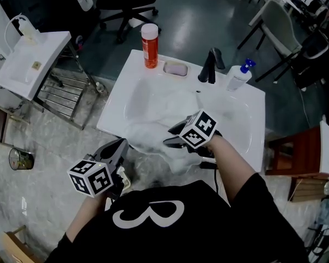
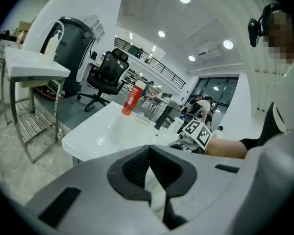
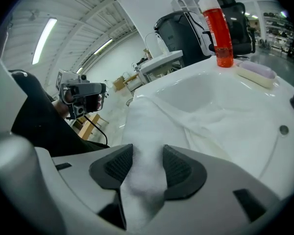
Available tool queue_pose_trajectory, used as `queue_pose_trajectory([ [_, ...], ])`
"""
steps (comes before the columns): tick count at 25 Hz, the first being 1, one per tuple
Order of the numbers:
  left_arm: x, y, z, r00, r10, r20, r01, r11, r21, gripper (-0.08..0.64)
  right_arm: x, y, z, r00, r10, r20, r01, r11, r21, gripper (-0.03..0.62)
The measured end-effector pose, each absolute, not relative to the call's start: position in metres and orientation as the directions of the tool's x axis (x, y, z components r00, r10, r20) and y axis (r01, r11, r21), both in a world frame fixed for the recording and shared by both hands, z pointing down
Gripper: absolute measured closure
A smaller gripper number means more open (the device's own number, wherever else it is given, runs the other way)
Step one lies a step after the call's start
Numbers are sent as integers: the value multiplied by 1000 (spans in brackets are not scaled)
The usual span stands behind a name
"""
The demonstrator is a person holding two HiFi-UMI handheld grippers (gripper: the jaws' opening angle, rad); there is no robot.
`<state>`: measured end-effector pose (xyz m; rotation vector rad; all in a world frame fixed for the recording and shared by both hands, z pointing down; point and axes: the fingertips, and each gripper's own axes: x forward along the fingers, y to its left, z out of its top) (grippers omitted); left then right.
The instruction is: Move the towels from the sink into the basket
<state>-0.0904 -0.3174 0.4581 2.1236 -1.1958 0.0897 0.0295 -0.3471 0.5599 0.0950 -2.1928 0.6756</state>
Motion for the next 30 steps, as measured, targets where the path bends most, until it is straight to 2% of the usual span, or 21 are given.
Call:
queue_pose_trajectory([
  [2, -92, -321, 460, 574, -728, 374, -775, -337, 534, 554, 30, -351, 557, -671, 144, 727, -296, 848, -440, 419],
  [5, -92, -326, 461, 580, -725, 373, -771, -339, 540, 554, 30, -358, 552, -687, 108, 719, -330, 835, -441, 563],
  [10, -89, -328, 458, 601, -710, 367, -759, -363, 540, 554, 33, -360, 547, -685, 41, 727, -383, 829, -408, 566],
  [14, -93, -327, 450, 614, -708, 348, -747, -379, 547, 554, 32, -358, 528, -748, -45, 662, -447, 771, -453, 568],
  [22, -104, -300, 424, 663, -669, 336, -717, -439, 542, 554, 33, -338, 476, -778, -314, 545, -592, 656, -468, 568],
  [30, -121, -247, 401, 712, -630, 312, -680, -506, 530, 554, 28, -304, 413, -728, -569, 382, -682, 541, -492, 568],
])
